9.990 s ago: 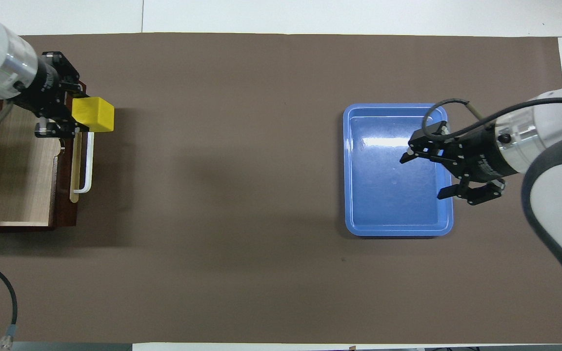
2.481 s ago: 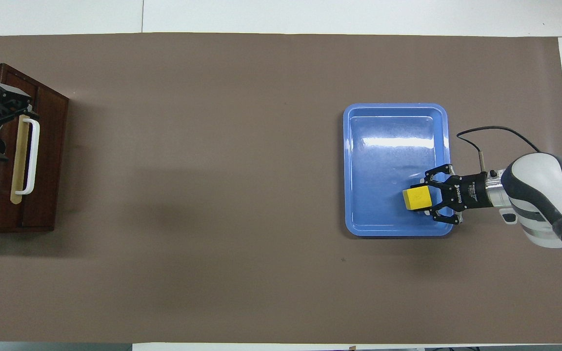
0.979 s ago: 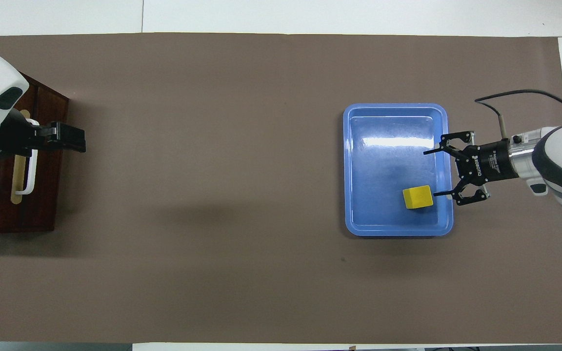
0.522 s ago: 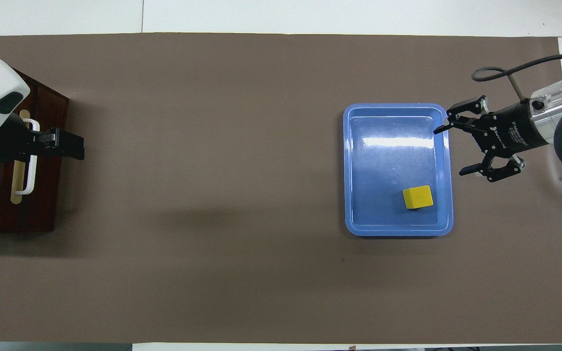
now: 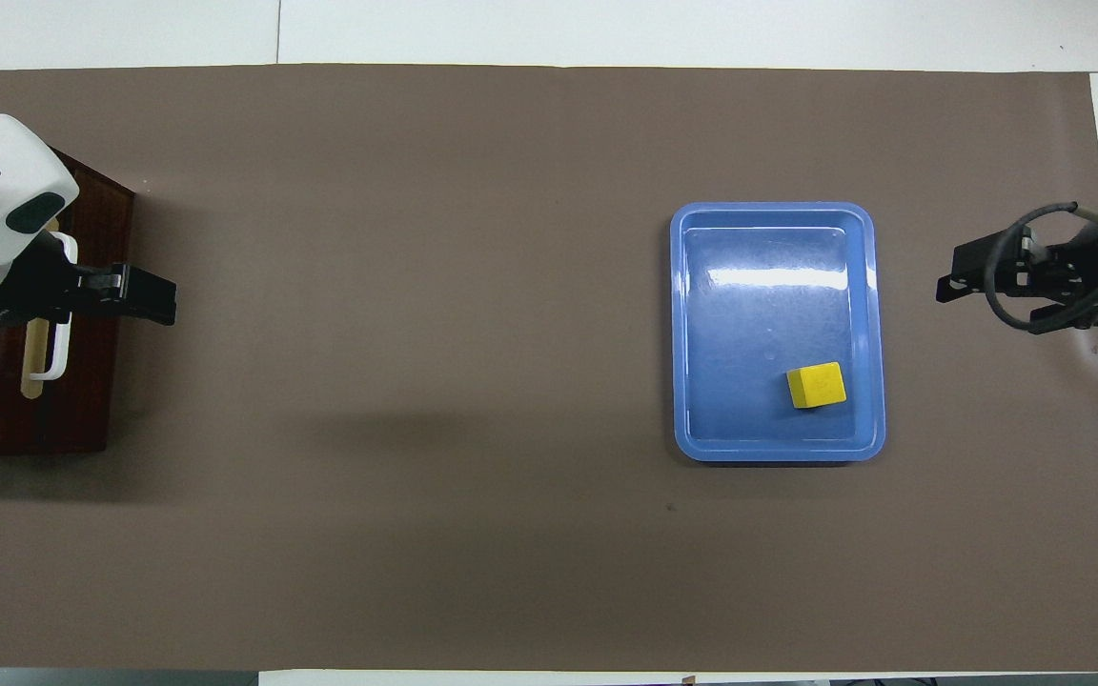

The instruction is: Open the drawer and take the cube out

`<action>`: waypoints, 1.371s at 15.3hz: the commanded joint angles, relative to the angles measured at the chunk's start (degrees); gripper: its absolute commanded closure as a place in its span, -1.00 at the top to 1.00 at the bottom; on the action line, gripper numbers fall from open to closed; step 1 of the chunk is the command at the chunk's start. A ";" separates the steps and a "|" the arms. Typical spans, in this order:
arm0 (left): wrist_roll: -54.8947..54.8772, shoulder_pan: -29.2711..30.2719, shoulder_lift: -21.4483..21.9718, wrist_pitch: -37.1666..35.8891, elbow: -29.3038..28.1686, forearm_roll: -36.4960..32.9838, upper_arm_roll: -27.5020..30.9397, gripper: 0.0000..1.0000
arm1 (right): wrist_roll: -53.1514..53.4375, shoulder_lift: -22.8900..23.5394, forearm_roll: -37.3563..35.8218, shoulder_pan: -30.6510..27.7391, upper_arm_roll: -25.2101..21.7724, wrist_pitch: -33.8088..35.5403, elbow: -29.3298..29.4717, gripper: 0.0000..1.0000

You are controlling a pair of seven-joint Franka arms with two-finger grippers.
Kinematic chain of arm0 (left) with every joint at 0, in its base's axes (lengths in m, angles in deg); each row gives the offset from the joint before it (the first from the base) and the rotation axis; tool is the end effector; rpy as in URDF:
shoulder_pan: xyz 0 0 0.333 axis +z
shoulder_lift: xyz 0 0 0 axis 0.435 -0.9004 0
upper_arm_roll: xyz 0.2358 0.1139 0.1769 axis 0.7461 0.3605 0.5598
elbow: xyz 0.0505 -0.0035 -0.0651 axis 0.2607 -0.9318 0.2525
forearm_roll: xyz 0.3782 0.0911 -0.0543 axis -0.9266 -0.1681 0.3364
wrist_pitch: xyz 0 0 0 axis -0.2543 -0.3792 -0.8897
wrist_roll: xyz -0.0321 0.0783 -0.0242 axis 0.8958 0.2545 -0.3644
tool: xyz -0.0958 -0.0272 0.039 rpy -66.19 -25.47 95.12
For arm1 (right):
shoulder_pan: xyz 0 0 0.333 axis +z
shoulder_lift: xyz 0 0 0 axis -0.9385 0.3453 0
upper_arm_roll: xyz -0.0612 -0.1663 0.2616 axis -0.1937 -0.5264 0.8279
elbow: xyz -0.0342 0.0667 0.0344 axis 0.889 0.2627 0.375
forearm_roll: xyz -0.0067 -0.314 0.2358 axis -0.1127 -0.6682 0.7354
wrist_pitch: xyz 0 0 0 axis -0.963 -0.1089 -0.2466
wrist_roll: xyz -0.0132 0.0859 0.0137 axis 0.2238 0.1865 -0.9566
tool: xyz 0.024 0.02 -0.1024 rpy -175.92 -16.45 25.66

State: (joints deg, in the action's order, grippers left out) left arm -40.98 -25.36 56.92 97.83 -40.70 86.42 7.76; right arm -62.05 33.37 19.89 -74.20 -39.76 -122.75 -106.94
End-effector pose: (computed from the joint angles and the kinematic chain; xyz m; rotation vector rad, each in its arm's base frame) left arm 0.5417 -0.0919 0.5844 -3.1272 0.1600 0.0840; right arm 0.5488 -0.0070 0.5837 -2.9951 0.3138 0.1199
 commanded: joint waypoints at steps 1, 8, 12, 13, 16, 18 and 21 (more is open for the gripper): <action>-0.79 -0.78 0.09 -1.20 0.24 0.71 0.76 1.00 | -11.91 -1.36 -5.67 -0.52 1.57 0.53 0.98 1.00; -0.26 0.98 0.27 -0.85 0.42 0.71 1.55 1.00 | -21.26 -1.45 -10.53 -0.70 3.07 3.70 4.60 1.00; -0.18 0.98 0.27 -0.85 0.42 0.71 1.46 1.00 | -20.83 -1.28 -9.30 -1.40 2.98 5.11 3.18 1.00; -0.26 0.98 0.27 -0.85 0.42 0.71 1.46 1.00 | -20.74 -1.01 -9.30 -1.31 2.90 4.84 3.10 1.00; -0.18 0.98 0.27 -0.85 0.42 0.71 1.55 1.00 | -20.13 -0.83 -9.30 -1.40 2.81 5.02 3.45 1.00; -0.26 0.98 0.27 -0.85 0.42 0.71 1.46 1.00 | -20.04 -0.75 -9.30 -0.96 2.63 5.45 3.89 1.00; -0.26 0.98 0.27 -0.85 0.42 0.71 1.55 1.00 | -19.95 -0.75 -9.30 -0.87 2.63 5.37 3.89 1.00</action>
State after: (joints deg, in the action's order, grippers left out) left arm -40.96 -24.61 56.93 97.76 -40.70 86.42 9.26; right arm -81.63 32.88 10.56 -74.71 -37.35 -118.09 -103.18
